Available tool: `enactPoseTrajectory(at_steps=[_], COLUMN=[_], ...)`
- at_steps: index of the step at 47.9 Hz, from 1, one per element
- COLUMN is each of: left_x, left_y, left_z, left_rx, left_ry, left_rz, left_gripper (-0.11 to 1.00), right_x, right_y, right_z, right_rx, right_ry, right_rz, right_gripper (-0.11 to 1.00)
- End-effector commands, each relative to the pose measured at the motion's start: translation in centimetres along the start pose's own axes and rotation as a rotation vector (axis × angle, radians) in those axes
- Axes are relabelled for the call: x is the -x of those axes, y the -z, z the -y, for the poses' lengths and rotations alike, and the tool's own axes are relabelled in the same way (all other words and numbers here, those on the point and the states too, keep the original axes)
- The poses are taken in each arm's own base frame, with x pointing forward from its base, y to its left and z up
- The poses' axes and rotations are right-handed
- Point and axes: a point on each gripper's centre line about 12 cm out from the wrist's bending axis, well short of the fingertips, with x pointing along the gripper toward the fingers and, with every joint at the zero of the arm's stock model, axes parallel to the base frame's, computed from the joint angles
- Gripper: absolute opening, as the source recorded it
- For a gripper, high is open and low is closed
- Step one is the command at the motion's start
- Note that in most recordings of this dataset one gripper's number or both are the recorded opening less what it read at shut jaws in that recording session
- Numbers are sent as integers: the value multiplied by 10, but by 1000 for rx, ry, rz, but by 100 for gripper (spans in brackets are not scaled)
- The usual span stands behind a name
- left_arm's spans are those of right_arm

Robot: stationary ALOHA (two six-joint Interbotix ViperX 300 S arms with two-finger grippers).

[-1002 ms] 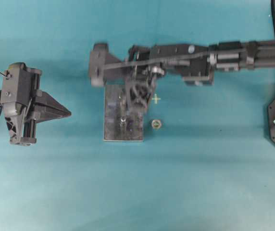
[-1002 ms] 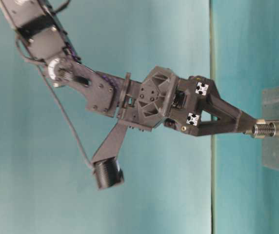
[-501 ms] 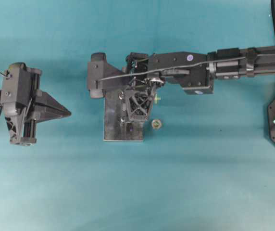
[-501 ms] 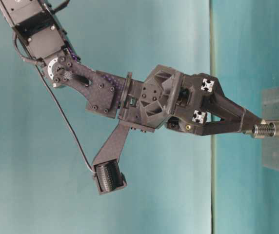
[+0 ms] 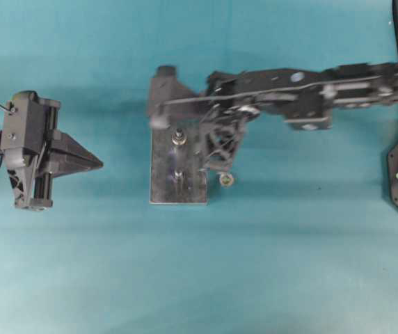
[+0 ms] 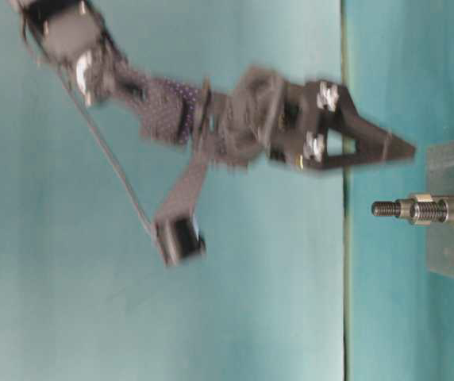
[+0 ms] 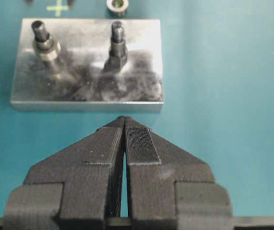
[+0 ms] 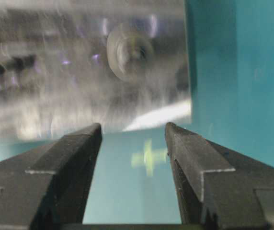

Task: Insert the washer onto the shaft.
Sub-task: 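Move the right gripper to the lower washer beside the block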

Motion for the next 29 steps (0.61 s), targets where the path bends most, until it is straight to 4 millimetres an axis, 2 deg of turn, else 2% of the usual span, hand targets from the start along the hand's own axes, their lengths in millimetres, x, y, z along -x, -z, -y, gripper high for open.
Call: enactPoseTrajectory(at_steps=[1,13,29], left_x=[1,1,1], left_y=[-5,-4,-4], left_z=[0,0,0], left_rx=[0,-1,-2], left_ry=[0,2,0], left_rz=[20,17,18], left_gripper=[0,0,0], right_x=[20,19,-3], right_y=[3,27,39], right_z=[-11,-42,-51], right_rx=[1,55,13], right_ry=[-11,-46,-63], right_rz=[49,119,111], right_gripper=[61,75,75])
